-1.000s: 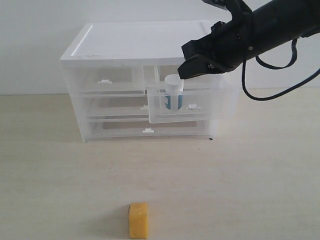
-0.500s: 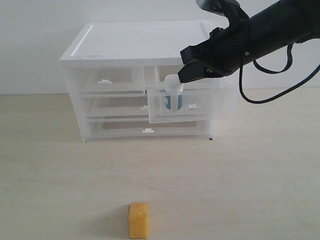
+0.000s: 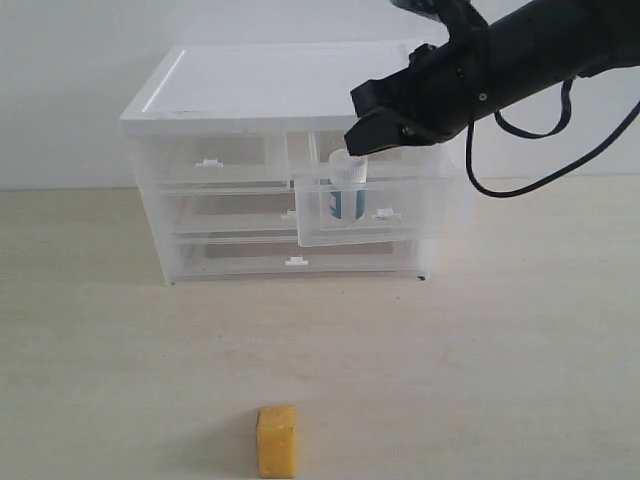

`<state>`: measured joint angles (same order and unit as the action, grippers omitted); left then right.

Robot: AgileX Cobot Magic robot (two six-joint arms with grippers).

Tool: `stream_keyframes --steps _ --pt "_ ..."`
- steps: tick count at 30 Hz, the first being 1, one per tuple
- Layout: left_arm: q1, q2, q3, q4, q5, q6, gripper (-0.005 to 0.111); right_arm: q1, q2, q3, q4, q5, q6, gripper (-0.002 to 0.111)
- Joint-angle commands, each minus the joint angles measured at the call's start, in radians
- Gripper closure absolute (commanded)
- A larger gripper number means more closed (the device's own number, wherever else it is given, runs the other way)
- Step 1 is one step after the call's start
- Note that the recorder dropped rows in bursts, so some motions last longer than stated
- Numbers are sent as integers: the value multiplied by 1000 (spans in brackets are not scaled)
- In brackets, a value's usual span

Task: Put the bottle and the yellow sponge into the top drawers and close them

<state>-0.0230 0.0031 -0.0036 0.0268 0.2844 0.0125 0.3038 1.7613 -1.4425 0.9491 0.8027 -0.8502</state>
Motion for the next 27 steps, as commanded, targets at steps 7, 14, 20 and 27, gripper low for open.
stream_keyframes --steps 7,14,20,27 --pt "2 -3 4 -8 -8 3 103 25 10 -5 -37 -43 -18 107" --pt "2 -3 4 -8 -8 3 103 15 4 -5 -162 -83 46 107" --pt "2 -3 4 -8 -8 3 103 -48 4 -5 -178 -70 64 107" --pt "2 -3 4 -8 -8 3 103 -115 -19 -5 -178 -78 68 107"
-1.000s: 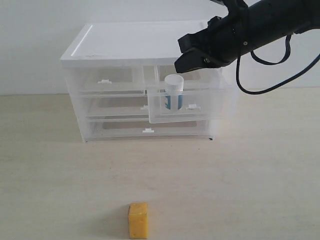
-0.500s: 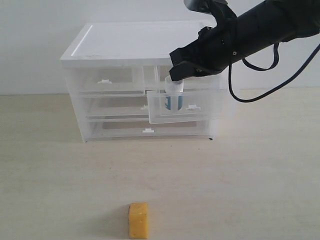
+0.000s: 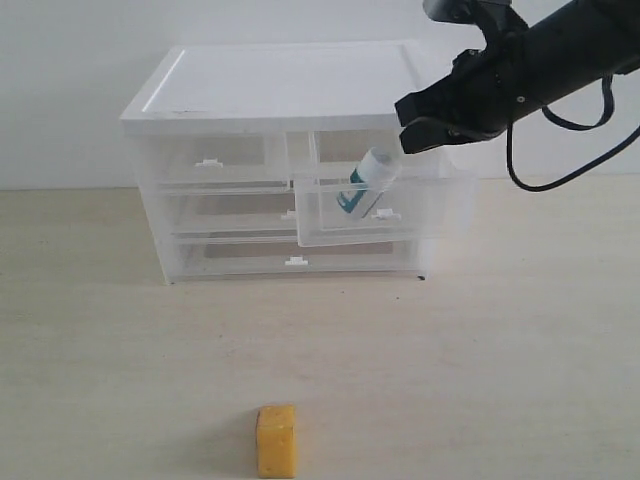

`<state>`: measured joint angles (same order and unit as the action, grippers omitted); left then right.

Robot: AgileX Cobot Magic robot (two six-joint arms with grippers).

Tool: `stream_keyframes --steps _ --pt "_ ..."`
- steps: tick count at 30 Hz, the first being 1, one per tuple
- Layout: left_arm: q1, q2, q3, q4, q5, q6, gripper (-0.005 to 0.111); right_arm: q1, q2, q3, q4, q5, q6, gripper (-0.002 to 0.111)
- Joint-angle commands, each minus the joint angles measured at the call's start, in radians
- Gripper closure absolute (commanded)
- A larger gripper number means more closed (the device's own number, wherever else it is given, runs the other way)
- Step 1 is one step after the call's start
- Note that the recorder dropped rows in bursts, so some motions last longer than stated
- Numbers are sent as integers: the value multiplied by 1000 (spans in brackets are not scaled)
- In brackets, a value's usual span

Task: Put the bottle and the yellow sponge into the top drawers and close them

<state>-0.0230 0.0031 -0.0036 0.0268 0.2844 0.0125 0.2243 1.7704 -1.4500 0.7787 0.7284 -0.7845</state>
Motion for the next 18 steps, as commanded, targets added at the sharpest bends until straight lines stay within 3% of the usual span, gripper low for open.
stream_keyframes --steps 1,6,10,18 --pt "2 -3 4 -8 -8 3 103 -41 -37 2 -8 -9 2 107" --pt "2 -3 4 -8 -8 3 103 -38 -100 2 7 0 2 107" --pt "2 -3 4 -8 -8 3 103 31 -109 2 54 117 -77 107" --pt "2 -3 4 -8 -8 3 103 137 -48 2 50 63 -88 107"
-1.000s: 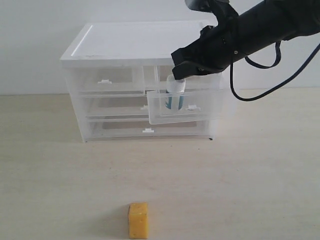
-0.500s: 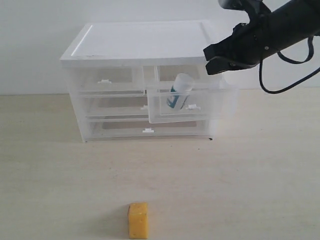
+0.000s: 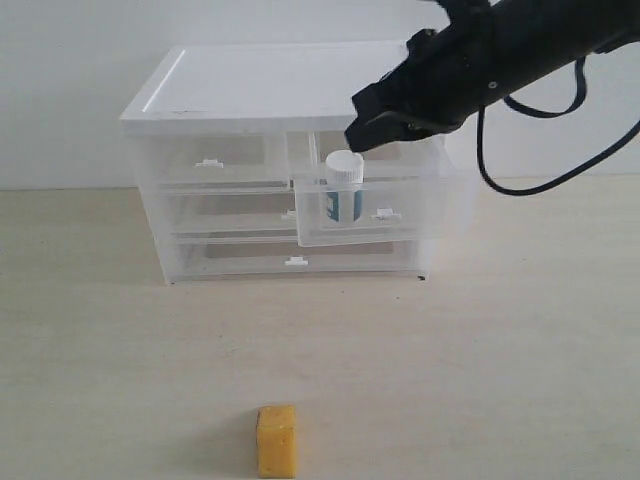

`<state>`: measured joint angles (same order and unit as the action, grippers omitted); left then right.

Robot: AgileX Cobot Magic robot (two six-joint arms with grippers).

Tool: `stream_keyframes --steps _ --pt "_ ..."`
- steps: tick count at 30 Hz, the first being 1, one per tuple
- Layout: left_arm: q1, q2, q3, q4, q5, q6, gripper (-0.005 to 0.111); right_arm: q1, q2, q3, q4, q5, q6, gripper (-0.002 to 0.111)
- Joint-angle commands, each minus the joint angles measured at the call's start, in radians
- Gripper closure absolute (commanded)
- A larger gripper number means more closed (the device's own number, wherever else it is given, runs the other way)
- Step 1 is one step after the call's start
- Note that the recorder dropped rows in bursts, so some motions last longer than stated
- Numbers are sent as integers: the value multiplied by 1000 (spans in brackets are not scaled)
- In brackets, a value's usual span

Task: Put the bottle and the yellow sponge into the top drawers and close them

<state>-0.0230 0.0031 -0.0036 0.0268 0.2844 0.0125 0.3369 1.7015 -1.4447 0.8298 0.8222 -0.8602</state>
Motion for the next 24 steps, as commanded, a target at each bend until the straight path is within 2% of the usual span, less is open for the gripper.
stream_keyframes --steps 1,10,19,24 --pt "2 -3 4 -8 -8 3 103 24 23 -3 -1 -37 -12 107" --pt "2 -3 4 -8 -8 3 103 21 54 -3 -98 -85 4 107" --pt "2 -3 4 -8 -8 3 103 21 18 -3 -532 -154 282 107" --pt "2 -3 4 -8 -8 3 103 21 13 -3 -692 -157 397 107"
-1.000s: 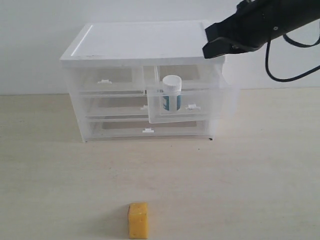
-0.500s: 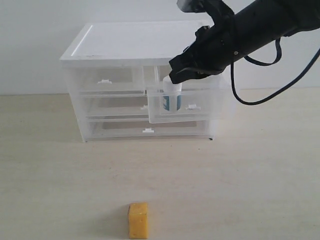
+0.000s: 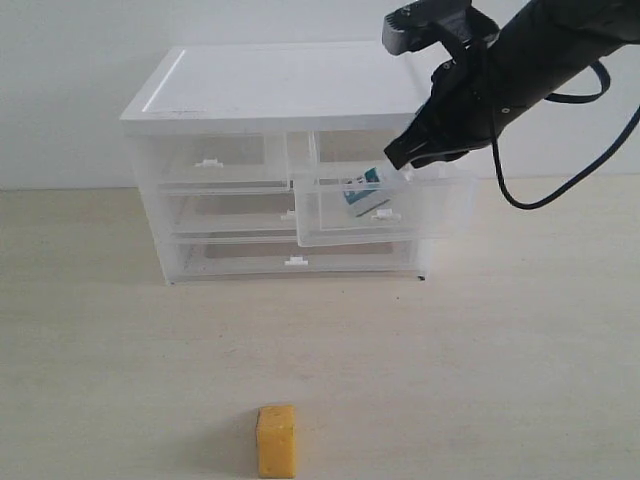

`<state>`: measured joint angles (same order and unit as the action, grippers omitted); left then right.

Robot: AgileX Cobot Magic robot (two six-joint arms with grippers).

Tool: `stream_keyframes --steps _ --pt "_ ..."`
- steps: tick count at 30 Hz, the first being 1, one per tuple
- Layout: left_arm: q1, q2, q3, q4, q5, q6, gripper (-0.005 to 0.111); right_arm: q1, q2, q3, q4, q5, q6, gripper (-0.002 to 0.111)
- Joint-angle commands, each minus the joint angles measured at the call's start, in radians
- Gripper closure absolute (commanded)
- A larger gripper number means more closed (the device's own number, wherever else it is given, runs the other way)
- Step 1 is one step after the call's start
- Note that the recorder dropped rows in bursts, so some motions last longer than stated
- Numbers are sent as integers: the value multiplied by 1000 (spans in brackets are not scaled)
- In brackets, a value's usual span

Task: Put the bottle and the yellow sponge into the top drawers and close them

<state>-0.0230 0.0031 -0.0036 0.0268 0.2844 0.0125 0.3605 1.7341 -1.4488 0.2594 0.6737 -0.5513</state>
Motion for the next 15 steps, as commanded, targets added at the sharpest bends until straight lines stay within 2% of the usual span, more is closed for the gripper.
stream_keyframes --steps 1,7,10,15 --pt "2 -3 4 -8 -8 3 103 -2 -27 1 -148 -16 110 107" --pt "2 -3 4 -8 -8 3 103 -2 -107 1 -141 -20 180 107" --pt "2 -3 4 -8 -8 3 103 -2 -145 1 -117 46 173 107" --pt "2 -3 4 -8 -8 3 103 0 -181 1 3 219 39 107"
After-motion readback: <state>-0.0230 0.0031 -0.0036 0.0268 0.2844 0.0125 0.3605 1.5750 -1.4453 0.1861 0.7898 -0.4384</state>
